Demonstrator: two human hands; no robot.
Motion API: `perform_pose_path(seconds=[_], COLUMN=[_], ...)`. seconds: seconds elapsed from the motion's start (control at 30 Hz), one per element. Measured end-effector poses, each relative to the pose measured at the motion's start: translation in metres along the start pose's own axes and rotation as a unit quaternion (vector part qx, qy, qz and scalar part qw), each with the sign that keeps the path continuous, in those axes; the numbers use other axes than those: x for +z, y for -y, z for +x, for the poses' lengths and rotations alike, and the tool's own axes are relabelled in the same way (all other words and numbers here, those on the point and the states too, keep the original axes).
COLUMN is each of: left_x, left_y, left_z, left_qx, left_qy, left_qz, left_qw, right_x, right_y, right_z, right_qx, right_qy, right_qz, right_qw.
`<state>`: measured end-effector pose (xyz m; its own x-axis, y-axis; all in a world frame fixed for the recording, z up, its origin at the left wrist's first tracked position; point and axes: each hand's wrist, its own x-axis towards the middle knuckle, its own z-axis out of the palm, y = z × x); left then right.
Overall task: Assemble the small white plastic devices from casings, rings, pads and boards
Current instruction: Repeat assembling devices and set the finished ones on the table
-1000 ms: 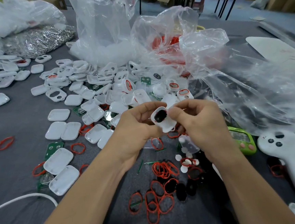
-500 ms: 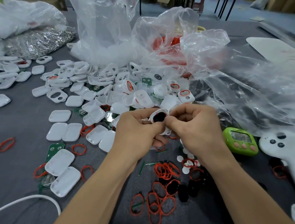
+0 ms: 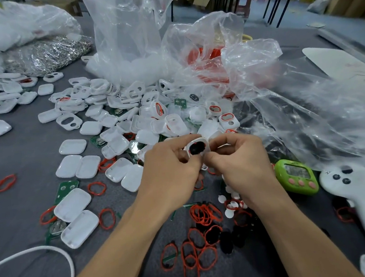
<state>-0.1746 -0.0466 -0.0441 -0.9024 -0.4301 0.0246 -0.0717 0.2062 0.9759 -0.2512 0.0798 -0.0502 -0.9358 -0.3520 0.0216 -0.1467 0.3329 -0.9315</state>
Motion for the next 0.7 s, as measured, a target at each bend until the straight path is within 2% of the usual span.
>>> perform_pose_path(seconds=[0.3, 0.47, 0.7], left_x=[-0.004, -0.002, -0.002], left_y=[-0.001, -0.002, 0.003], left_z=[0.000, 0.000, 0.004], left_qx=[0.015, 0.000, -0.003], left_qy=[0.017, 0.038, 0.025], left_qz=[0.027, -0.070, -0.103], left_qw=[0.999, 0.997, 0.994], right_x=[-0.001, -0.005, -0.006], right_y=[0.003, 0.006, 0.011], right_z=[0.000, 0.002, -0.001], right_qx=[0.007, 0.016, 0.010], right_qy=[-0.029, -0.048, -0.047], right_qz=[0.028, 0.068, 0.075], right_qw=[0.999, 0.996, 0.996])
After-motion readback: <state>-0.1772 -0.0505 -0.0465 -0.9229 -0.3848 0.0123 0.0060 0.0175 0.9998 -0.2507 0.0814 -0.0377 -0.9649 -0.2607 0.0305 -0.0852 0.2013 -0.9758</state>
